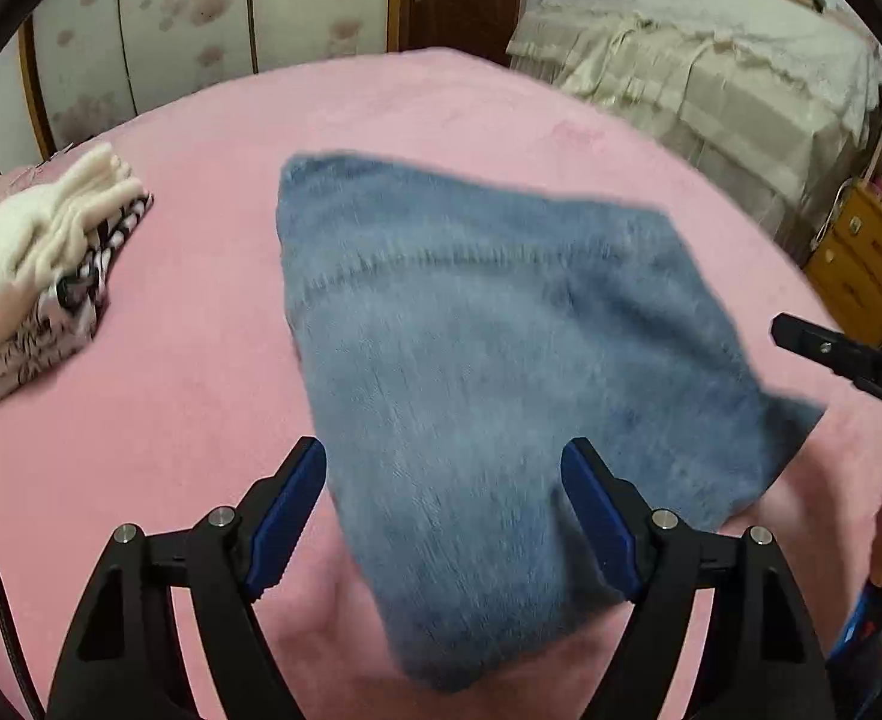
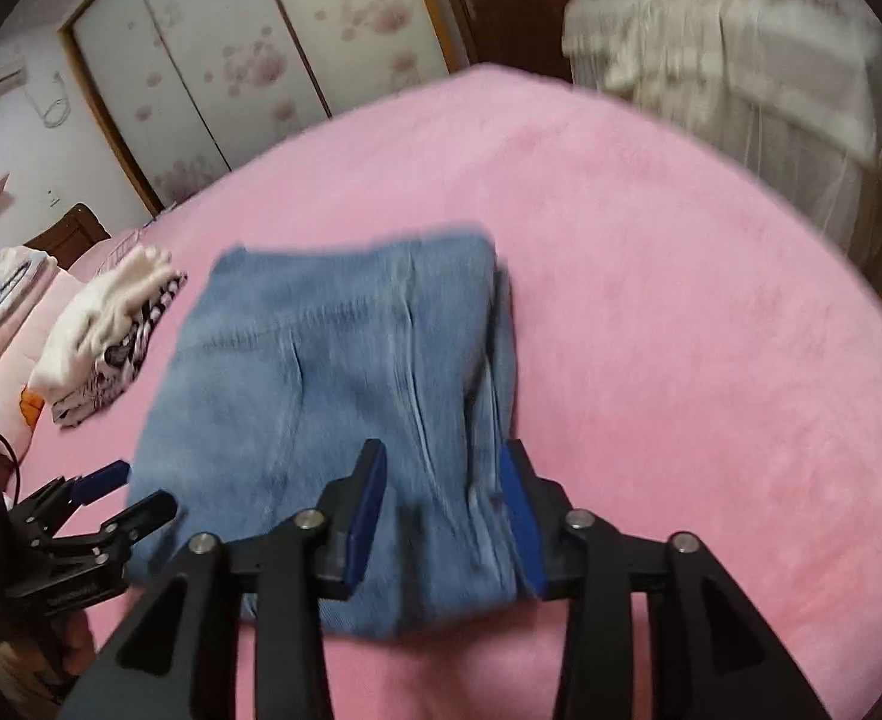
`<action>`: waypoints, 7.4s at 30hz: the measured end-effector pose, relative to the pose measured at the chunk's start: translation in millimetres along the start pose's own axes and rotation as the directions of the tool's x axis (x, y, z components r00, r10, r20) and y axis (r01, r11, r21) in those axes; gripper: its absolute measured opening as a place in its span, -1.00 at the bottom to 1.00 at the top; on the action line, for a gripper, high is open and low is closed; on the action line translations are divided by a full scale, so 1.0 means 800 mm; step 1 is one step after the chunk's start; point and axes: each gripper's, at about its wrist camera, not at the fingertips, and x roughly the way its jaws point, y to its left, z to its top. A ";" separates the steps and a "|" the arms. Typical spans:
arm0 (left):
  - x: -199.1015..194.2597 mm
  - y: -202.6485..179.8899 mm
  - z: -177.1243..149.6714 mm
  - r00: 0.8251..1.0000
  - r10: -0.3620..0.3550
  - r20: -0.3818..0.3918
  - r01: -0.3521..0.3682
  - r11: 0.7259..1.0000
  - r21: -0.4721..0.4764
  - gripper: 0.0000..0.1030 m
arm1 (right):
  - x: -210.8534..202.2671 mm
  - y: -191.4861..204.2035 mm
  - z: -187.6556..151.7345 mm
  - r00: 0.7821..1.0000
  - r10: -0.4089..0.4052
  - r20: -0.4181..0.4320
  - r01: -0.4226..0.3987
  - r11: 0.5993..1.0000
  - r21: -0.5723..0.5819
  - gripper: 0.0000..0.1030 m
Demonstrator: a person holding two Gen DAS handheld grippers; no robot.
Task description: Fold large clothes
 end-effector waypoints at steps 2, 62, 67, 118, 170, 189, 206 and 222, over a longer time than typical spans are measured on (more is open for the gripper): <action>-0.007 0.008 0.025 0.999 0.000 0.032 0.000 1.000 -0.005 0.55 | 0.004 0.014 0.025 1.000 0.016 0.012 -0.015 0.999 -0.028 -0.19; -0.093 0.029 0.049 0.991 -0.034 -0.131 0.022 0.996 -0.089 0.59 | -0.077 0.074 0.037 0.995 -0.051 -0.080 0.032 0.974 -0.223 0.22; -0.109 0.031 0.050 0.986 -0.058 -0.157 0.042 0.994 -0.103 0.59 | -0.089 0.072 0.037 0.992 -0.030 -0.119 0.004 0.975 -0.220 0.23; 0.163 0.053 0.020 0.817 -0.380 -0.435 0.248 0.911 -0.331 0.99 | 0.187 -0.057 0.027 0.769 0.402 -0.497 -0.349 0.915 0.200 0.54; -0.258 0.274 0.008 0.974 0.012 -0.224 -0.065 0.970 -0.233 -0.10 | -0.028 0.391 0.029 0.810 0.440 -0.387 -0.522 0.842 -0.135 -0.69; -0.051 0.592 0.230 0.978 0.165 -0.130 -0.185 0.969 -0.164 -0.03 | 0.280 0.626 0.232 0.873 0.412 -0.261 -0.456 0.880 -0.135 -0.66; -0.103 0.571 0.200 0.949 0.314 0.019 -0.306 0.936 -0.174 0.63 | 0.241 0.579 0.227 0.939 0.309 -0.152 -0.340 0.904 -0.259 -0.20; -0.050 0.569 0.184 0.944 0.323 -0.068 -0.330 0.916 -0.228 -0.97 | 0.311 0.594 0.192 0.978 0.110 -0.175 -0.167 0.918 -0.359 -0.44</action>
